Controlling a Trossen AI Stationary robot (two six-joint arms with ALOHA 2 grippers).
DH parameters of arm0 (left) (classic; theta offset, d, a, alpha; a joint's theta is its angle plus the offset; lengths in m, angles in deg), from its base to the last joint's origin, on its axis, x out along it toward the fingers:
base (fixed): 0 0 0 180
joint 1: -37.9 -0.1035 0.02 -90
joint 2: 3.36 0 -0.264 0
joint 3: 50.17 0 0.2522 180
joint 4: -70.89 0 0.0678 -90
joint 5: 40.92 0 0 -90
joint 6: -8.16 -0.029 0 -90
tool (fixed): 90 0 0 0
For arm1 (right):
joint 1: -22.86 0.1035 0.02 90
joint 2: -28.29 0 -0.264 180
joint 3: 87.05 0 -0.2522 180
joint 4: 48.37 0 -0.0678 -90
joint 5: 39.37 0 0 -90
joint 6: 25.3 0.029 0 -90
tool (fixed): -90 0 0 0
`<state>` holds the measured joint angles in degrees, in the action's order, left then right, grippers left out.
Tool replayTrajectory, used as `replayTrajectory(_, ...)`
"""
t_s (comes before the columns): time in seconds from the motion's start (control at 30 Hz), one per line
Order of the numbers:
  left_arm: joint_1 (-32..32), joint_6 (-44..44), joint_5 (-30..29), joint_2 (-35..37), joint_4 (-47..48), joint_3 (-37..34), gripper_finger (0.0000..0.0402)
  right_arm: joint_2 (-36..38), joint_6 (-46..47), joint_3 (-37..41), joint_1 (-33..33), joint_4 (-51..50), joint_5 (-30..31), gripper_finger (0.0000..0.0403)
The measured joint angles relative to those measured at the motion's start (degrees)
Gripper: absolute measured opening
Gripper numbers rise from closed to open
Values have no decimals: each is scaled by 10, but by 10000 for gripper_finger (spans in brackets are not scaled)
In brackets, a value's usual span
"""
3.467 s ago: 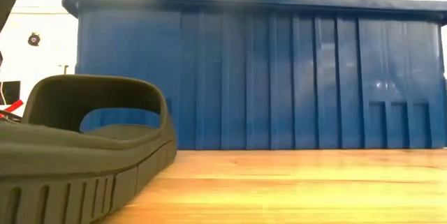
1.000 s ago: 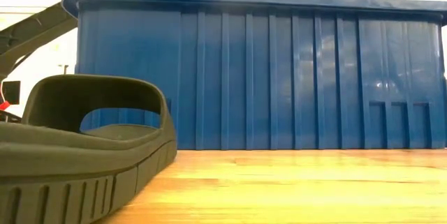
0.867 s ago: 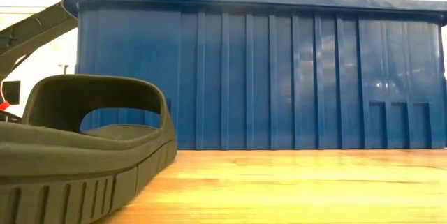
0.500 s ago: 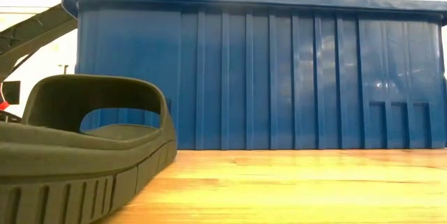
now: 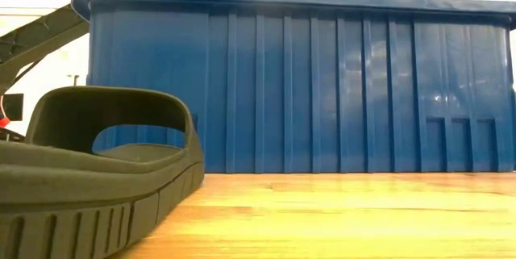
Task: Pick and place slides into bin
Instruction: Put the black slide into the blue organizer bin
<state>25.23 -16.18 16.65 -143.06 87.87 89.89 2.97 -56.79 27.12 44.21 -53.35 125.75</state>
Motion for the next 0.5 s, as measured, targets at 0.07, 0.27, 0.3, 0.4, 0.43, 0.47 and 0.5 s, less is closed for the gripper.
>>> replayTrajectory(0.07, 0, 0, 0, 0, 9, 0, 321, 0, 0, 0, 0, 0, 0, 47)
replayTrajectory(0.27, 0, 5, 37, 0, 22, -1, 348, 0, 0, 0, 0, 0, 0, 47)
replayTrajectory(0.3, -1, 10, 47, 0, 23, -1, 351, 0, 0, 0, 0, 0, 0, 47)
replayTrajectory(0.4, -1, 15, 67, 0, 37, -1, 357, 0, 0, 0, 0, 0, 0, 47)
replayTrajectory(0.43, -1, 15, 77, 0, 42, -1, 357, 0, 0, 0, 0, 0, 0, 47)
replayTrajectory(0.47, -1, 15, 89, 0, 48, -1, 357, 0, 0, 0, 0, 0, 0, 47)
replayTrajectory(0.5, -1, 15, 98, 0, 54, -1, 357, 0, 0, 0, 0, 0, 0, 47)
